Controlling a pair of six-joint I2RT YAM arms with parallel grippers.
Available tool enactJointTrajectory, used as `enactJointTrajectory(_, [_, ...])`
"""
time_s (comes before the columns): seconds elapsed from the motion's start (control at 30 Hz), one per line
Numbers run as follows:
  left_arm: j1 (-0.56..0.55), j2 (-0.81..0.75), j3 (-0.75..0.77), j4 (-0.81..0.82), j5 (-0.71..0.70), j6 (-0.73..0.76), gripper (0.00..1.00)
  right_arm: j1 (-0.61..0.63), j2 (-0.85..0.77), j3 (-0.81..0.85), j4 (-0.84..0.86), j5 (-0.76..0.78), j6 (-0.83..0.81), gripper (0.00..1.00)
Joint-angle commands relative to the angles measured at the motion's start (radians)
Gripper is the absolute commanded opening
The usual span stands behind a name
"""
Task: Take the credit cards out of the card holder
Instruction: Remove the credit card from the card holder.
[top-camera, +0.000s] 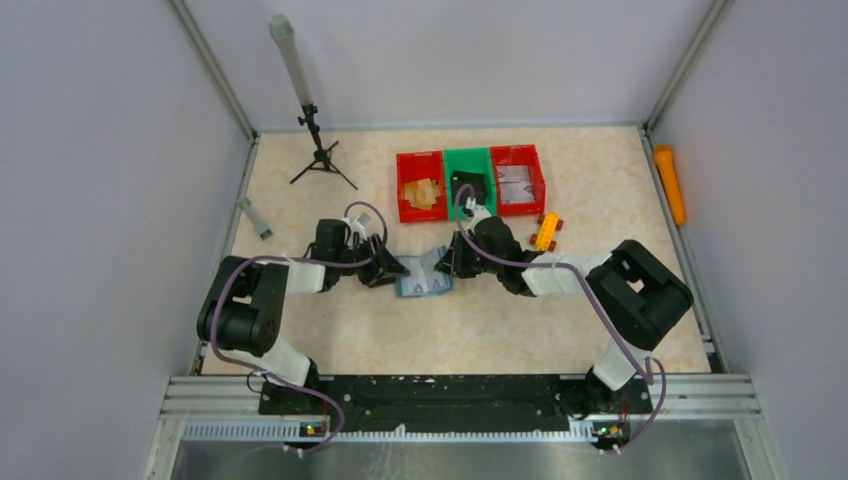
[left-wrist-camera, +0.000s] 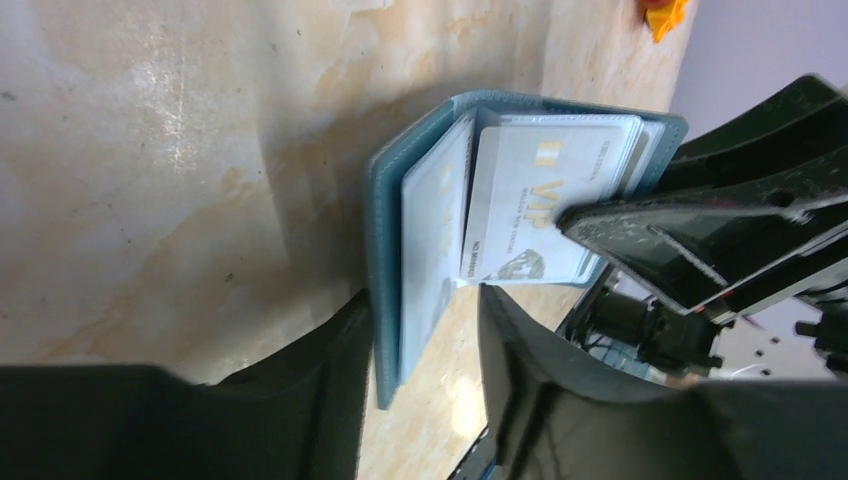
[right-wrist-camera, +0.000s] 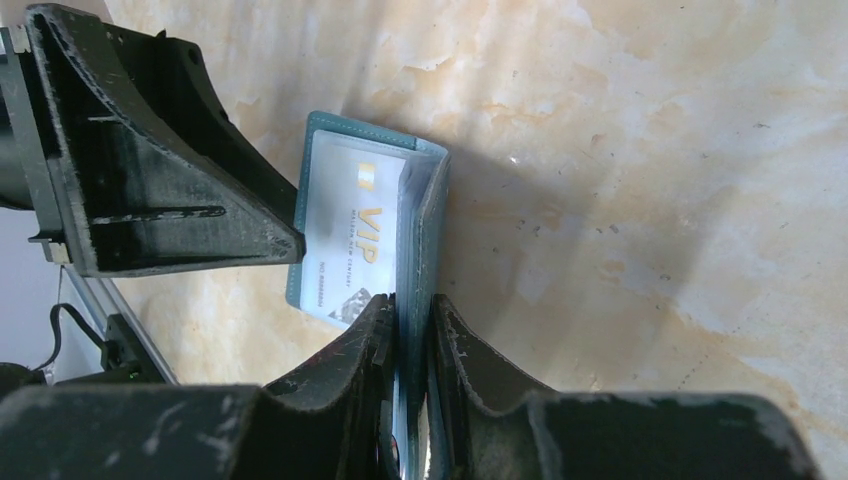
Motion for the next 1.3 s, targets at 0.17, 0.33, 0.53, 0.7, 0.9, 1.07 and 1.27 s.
enactJointTrajectory(0.17, [0.002,0.057,0.045,0.066,0.081,0.013,0.16,-0.046,0.004,-0.023,0.154,-0.095,0.063,0.18])
enactJointTrajectory(0.33, [0.004,0.064,0.046,0.103,0.088,-0.006,0.15,-0.066,0.024,-0.04,0.212,-0.149,0.095,0.18])
enactJointTrajectory(0.53, [0.003,0.034,0.056,0.103,0.06,0.001,0.0,-0.07,0.01,-0.017,0.094,-0.06,0.073,0.45])
enactJointTrajectory(0.7, [0.002,0.017,0.038,0.147,0.055,0.012,0.0,-0.092,-0.051,-0.016,-0.034,0.089,0.06,0.7])
enactJointTrajectory(0.9, [0.002,0.026,0.022,0.172,0.053,0.017,0.0,-0.095,-0.155,-0.054,-0.046,0.184,0.013,0.71])
enactJointTrajectory(1.07, [0.003,0.023,0.022,0.154,0.037,0.027,0.0,-0.093,-0.225,-0.101,0.059,0.117,-0.053,0.61])
enactJointTrajectory(1.27, [0.002,0.038,0.044,0.084,0.008,0.058,0.01,-0.051,-0.101,-0.042,0.131,-0.065,-0.07,0.52])
